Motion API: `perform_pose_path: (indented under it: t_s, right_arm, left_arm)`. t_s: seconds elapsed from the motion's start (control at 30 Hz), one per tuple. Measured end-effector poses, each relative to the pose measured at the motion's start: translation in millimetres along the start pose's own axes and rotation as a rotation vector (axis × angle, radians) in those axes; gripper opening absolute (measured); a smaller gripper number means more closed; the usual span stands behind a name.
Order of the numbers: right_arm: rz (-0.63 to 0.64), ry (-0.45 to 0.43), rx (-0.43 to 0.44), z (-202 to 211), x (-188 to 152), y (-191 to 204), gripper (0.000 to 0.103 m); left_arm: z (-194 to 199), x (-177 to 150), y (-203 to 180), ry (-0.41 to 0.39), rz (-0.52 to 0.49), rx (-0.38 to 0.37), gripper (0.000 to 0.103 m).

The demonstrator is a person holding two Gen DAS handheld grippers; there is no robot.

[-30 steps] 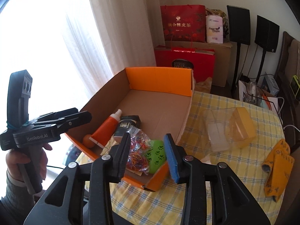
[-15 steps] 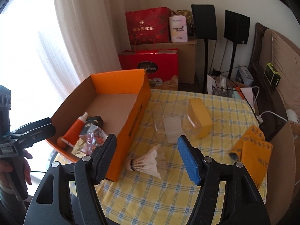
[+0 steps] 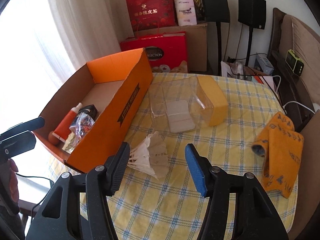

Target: Organize objects

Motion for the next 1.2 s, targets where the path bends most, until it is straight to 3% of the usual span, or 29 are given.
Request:
perform_pose_path:
  t_s: [0.43, 0.5, 0.63, 0.93, 1.2]
  right_arm:
    - [0.057, 0.032, 0.088, -22.5, -9.0, 28.8, 0.031]
    - [0.056, 0.038, 0.105, -23.9, -9.7, 30.1, 0.02]
    - [0.069, 0.026, 0.094, -21.5, -9.8, 27.9, 0.009]
    - [0.053, 0.018, 0.101, -7.4, -12.2, 21.6, 0.004]
    - [0.003, 0.031, 0.062, 9.7, -20.7, -10.3, 0.004]
  left_arm:
    - [-4.6, -3.5, -5.5, 0.012, -0.003, -0.011, 0.103]
    - [-5.2, -3.5, -6.5, 0.013, -0.004, -0.013, 0.103]
    - [-6.7, -4.2, -7.9, 0.016, -0.002, -0.018, 0.103]
    - [-10.0, -8.5, -16.7, 0.028, -0.015, -0.038, 0.103]
    - [-14.5, -17.2, -50.9, 0.047, -0.116, -0.093, 0.103]
Point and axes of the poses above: each gripper's, at about its wrist camera, not at the fingertips, and z roughly against the way its jaws point, y to its left, x to its top, the point moved 7 cm from there along -z, roughly the way its jaws point, and after that the axes turned 10 degrees about -x, right-handed, at the moved point
